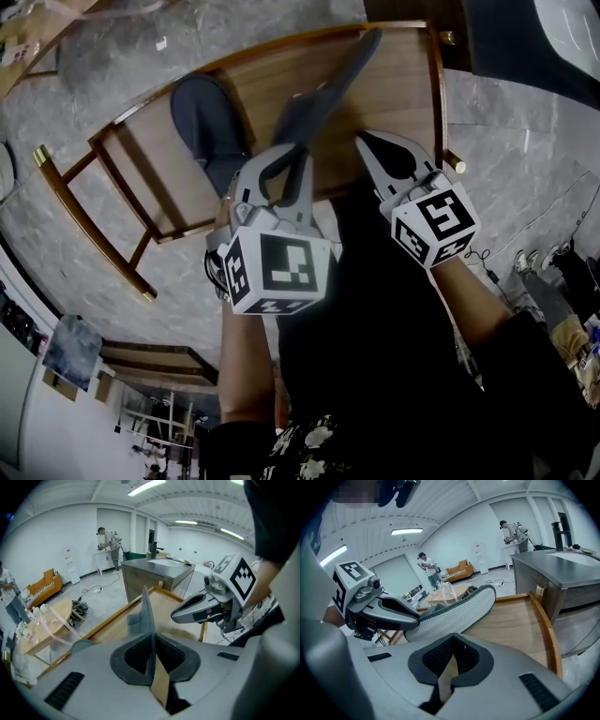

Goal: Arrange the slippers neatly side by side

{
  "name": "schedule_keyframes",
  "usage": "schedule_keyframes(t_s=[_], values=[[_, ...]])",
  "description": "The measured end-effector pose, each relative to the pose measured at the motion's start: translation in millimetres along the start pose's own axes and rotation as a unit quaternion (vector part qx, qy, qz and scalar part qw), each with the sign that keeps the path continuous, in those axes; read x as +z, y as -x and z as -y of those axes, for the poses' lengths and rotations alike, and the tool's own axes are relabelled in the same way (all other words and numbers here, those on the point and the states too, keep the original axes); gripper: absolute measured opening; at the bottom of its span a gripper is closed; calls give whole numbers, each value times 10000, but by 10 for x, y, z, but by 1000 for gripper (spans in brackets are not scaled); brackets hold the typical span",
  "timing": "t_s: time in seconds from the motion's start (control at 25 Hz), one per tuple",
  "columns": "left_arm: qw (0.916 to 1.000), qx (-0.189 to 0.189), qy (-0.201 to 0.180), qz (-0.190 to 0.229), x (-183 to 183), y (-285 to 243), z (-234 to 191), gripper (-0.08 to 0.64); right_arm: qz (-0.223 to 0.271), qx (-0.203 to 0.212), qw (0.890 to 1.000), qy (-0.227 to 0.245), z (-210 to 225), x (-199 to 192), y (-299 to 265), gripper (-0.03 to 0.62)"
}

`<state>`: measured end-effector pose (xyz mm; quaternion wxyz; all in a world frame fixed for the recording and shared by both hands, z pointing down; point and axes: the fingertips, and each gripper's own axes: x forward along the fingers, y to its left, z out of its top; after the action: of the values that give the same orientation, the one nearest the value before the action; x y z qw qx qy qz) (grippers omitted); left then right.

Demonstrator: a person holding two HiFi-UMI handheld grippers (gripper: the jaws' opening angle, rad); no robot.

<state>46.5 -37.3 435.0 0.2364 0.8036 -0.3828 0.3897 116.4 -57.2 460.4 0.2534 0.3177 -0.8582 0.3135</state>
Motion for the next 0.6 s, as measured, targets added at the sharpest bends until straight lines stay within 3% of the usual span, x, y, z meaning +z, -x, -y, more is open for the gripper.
schedule_keyframes(t_s=[0.2,0.6], values=[[9976,-460,513,78,-34,8,139,31,66,69,9999,-55,-114,32,-62,-6],[9858,-1446,854,42,-56,-100,460,40,-77,-86,9993,-364,-137,-185,-63,-5]])
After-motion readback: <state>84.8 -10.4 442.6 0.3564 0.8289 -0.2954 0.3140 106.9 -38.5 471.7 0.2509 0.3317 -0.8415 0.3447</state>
